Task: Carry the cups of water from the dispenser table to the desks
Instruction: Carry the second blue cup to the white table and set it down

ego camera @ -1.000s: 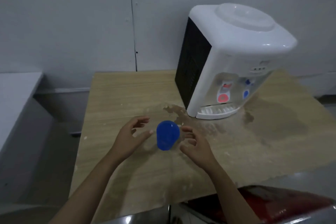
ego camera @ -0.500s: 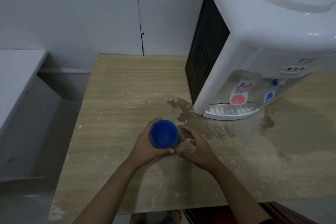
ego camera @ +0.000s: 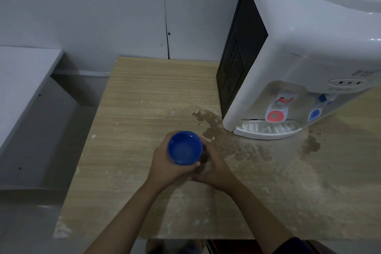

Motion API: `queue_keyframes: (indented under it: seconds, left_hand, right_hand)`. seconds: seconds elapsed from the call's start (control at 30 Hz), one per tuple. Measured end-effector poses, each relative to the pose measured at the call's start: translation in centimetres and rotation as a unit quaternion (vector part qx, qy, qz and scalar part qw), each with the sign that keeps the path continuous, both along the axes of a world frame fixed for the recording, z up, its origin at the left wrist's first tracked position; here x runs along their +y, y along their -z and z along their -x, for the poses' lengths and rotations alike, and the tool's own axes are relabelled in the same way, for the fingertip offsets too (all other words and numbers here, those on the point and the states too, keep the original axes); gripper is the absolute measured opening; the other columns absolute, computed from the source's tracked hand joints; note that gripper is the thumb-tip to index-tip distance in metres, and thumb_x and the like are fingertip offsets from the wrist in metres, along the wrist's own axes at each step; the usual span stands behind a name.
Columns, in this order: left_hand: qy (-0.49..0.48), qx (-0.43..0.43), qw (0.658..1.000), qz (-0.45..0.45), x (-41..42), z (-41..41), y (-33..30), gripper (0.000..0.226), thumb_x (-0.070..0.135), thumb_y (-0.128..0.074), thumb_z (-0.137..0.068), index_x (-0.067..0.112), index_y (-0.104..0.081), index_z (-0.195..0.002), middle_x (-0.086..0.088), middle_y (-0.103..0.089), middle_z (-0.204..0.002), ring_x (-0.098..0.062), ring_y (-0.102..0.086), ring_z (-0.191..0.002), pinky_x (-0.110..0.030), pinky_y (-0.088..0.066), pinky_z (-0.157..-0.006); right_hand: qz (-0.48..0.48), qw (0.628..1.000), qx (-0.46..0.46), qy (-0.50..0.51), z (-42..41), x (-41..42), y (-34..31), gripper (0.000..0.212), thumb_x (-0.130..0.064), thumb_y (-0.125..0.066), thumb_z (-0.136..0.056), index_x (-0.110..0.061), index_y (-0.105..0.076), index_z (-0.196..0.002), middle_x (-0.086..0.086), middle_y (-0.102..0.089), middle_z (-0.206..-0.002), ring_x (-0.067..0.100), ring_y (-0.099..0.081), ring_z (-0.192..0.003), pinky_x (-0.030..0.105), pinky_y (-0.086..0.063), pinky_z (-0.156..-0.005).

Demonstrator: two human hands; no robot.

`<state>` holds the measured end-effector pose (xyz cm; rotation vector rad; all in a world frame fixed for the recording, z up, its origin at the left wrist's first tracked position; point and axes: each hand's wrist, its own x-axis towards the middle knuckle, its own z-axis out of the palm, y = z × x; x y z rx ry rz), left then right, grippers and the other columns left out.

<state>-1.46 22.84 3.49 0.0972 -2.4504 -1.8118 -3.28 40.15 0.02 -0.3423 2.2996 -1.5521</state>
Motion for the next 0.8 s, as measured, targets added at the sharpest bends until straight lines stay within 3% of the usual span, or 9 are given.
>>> queue_keyframes:
  seconds: [0.1, 0.2, 0.33, 0.4, 0.53, 0.8]
  left_hand:
    - [-0.017, 0.02, 1.0, 0.004, -0.1, -0.2, -1.8, 0.077, 0.024, -0.094, -0.047, 0.036, -0.057, -0.114, 0.027, -0.064, -0.111, 0.005, -0.061, -0.105, -0.004, -0.046, -0.079]
    - [-0.025, 0.027, 0.999, 0.004, -0.2, -0.7, -3.3, 0.078, 0.021, -0.095, -0.047, 0.037, -0.057, -0.114, 0.024, -0.065, -0.111, 0.004, -0.062, -0.105, -0.006, -0.048, -0.079]
    - [-0.036, 0.038, 0.999, 0.006, -0.4, -1.6, -4.8, 0.078, 0.017, -0.095, -0.048, 0.036, -0.057, -0.113, 0.024, -0.065, -0.111, 0.004, -0.061, -0.105, -0.007, -0.048, -0.08]
    - [-0.042, 0.036, 0.998, -0.001, -0.5, -2.2, -5.4, 0.078, 0.018, -0.094, -0.047, 0.035, -0.057, -0.114, 0.024, -0.065, -0.111, 0.003, -0.061, -0.106, -0.007, -0.048, -0.08]
    - [-0.054, 0.038, 0.998, -0.004, -1.3, -3.5, -6.7, 0.079, 0.018, -0.094, -0.047, 0.033, -0.058, -0.116, 0.024, -0.065, -0.112, 0.004, -0.061, -0.106, -0.006, -0.048, -0.08]
    - [-0.126, 0.049, 0.991, -0.018, -5.3, -8.3, -9.2, 0.081, 0.023, -0.093, -0.048, 0.03, -0.054, -0.12, 0.024, -0.062, -0.115, 0.003, -0.059, -0.11, -0.006, -0.046, -0.083]
  right_hand:
    - [0.051, 0.999, 0.013, 0.01, 0.1, -1.3, -0.5, 0.099, -0.017, -0.09, -0.06, -0.028, -0.037, -0.142, -0.008, -0.047, -0.143, 0.013, -0.045, -0.132, 0.041, -0.045, -0.105]
    - [0.094, 0.994, 0.039, 0.035, 0.1, -2.8, -1.2, 0.092, -0.013, -0.09, -0.059, -0.021, -0.042, -0.138, -0.004, -0.053, -0.136, 0.017, -0.051, -0.127, 0.027, -0.048, -0.1]
    - [0.168, 0.984, 0.016, 0.049, -0.5, -4.4, -1.7, 0.087, -0.002, -0.086, -0.062, 0.009, -0.038, -0.133, 0.026, -0.052, -0.131, 0.021, -0.057, -0.117, 0.022, -0.052, -0.089]
    - [0.197, 0.98, -0.005, 0.039, -0.9, -5.0, -2.0, 0.08, -0.004, -0.083, -0.064, 0.017, -0.04, -0.128, 0.033, -0.053, -0.124, 0.023, -0.059, -0.108, 0.02, -0.052, -0.082]
    - [0.191, 0.981, 0.004, 0.026, -1.7, -6.4, -3.2, 0.072, -0.022, -0.078, -0.063, 0.012, -0.051, -0.119, 0.013, -0.064, -0.109, 0.005, -0.064, -0.097, 0.017, -0.051, -0.076]
    - [0.186, 0.981, 0.032, -0.038, -4.2, -11.4, -6.1, 0.073, -0.026, -0.083, -0.064, -0.009, -0.05, -0.127, -0.004, -0.065, -0.116, 0.017, -0.064, -0.107, 0.025, -0.055, -0.081]
